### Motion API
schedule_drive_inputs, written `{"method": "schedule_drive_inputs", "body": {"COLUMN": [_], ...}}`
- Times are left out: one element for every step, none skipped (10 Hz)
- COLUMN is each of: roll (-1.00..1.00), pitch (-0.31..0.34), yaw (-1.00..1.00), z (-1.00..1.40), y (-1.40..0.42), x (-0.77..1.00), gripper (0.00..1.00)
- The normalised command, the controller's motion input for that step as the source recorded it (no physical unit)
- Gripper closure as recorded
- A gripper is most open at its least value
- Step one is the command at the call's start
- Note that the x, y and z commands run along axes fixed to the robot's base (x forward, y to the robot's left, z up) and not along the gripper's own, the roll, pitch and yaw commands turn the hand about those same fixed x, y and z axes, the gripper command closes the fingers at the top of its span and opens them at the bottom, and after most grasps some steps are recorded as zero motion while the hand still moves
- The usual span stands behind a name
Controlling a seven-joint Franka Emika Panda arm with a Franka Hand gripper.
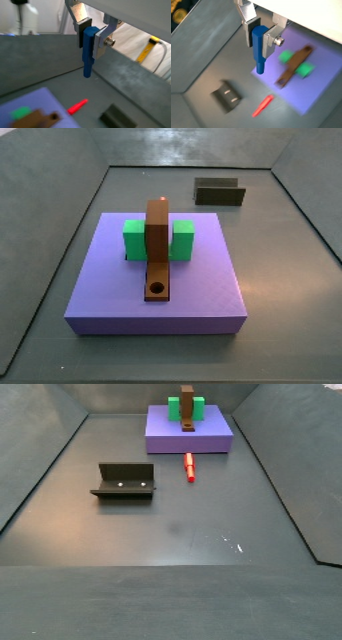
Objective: Pick up the blue object. Move up. Place the blue object on the fixture. Regrasp the blue object. Move to above the board. Insert the blue object.
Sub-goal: Move to above the board.
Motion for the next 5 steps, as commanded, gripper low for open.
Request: {"method": "schedule_drive_inputs", "body": {"roll": [-1.0, -1.0, -1.0, -0.99, -0.71], "pitch": [0.07, 0.084, 0.062, 0.042, 0.02], "yaw": [-0.09, -0.09, -0.08, -0.07, -0.04], "z": [0.01, -0.01, 0.02, -0.01, 0.0], "y": [-0.13, -0.01, -0.03, -0.01, 0.03], "x": [-0.17, -0.05, -0.08, -0.08, -0.06], "gripper": [1.0, 1.0, 1.0, 1.0, 1.0]}}
